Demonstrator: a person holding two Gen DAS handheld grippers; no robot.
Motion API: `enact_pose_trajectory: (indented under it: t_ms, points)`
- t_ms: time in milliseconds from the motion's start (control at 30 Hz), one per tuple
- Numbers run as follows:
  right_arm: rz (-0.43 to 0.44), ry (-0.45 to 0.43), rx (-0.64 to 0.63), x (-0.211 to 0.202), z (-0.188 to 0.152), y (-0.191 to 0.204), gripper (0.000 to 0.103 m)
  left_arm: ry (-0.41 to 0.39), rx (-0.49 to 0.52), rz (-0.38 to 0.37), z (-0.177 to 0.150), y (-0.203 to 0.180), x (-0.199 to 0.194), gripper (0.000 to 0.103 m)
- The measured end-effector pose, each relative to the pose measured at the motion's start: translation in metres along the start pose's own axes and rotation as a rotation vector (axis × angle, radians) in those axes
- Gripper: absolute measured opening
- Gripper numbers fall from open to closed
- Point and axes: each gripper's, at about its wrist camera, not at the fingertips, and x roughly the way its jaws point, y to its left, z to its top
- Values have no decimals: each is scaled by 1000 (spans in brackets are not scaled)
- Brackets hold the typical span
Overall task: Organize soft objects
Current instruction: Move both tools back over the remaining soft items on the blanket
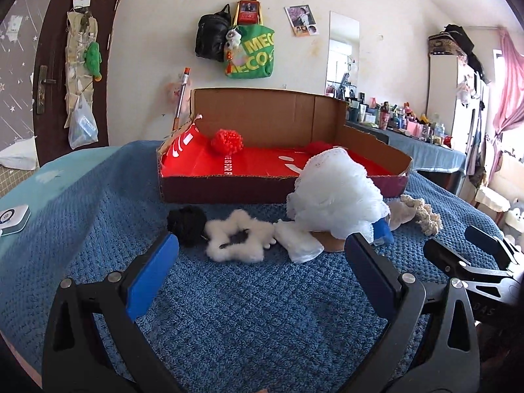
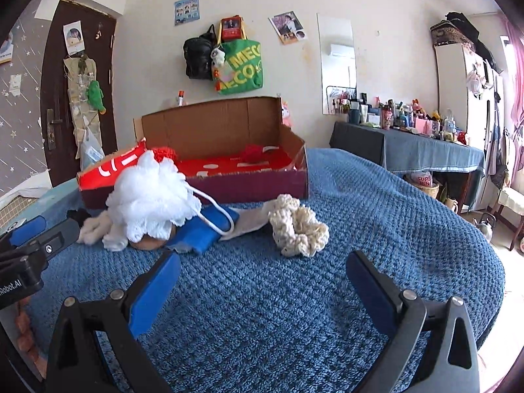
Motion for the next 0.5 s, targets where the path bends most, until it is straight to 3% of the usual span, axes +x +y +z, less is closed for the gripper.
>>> enact_pose_trajectory:
  t_ms: [500]
  points:
    - [-9, 50, -4, 15, -8, 3, 103, 45, -12, -4, -4, 2, 9, 103]
